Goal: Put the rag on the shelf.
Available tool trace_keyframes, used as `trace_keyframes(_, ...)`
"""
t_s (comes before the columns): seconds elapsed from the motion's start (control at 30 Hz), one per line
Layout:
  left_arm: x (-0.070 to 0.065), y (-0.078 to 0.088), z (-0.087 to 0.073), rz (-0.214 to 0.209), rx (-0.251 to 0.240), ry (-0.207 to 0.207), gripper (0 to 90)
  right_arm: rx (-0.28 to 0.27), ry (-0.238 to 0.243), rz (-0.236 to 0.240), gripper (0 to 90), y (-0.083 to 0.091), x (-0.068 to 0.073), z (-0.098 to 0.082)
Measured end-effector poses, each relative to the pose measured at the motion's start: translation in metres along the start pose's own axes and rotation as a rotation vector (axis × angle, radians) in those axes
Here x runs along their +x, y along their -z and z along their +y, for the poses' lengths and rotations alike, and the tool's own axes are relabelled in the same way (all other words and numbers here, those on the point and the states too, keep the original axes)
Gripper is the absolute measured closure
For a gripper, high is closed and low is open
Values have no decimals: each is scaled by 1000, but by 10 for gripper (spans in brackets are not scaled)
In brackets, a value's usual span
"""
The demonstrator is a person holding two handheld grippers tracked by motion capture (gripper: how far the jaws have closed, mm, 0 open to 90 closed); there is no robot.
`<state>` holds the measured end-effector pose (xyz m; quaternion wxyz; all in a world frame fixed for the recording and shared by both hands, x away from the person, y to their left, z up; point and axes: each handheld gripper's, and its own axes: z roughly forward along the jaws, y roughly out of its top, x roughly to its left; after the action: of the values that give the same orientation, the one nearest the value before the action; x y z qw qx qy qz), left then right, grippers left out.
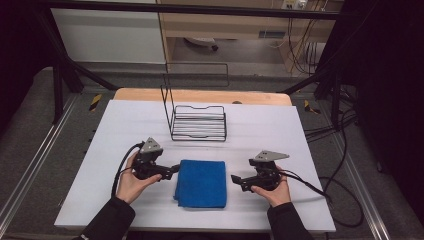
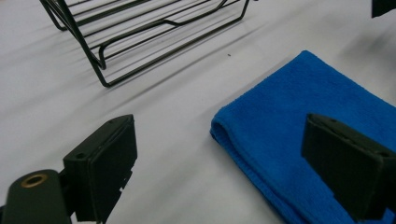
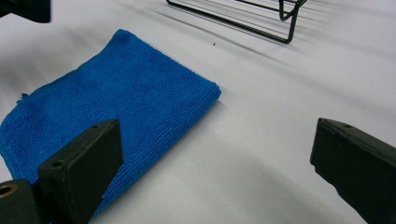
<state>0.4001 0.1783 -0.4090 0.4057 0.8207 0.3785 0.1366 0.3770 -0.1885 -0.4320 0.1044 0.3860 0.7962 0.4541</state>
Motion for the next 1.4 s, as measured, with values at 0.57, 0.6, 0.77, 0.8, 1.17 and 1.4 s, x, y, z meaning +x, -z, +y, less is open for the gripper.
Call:
trace_keyframes(0.57,-3,-42,-4,23,80,49,443,13,4,15,42,-5,0,-1)
trace_keyframes(0.6,-3,-43,-4,19,77,52,476,13,2,16,44,-5,0,-1)
trace_keyframes(0.77,-5,-50,-3,14,99,59,567,11,-10,25,49,-5,0,-1)
trace_keyframes(0.8,-5,-51,-4,14,106,53,583,12,-16,26,50,-5,0,-1)
trace_keyframes(1.17,-7,-55,-4,-18,120,88,708,18,-26,47,58,-7,-1,0)
trace_keyframes(1.4,-8,-55,-4,-43,128,101,791,13,-39,48,51,-8,-2,2)
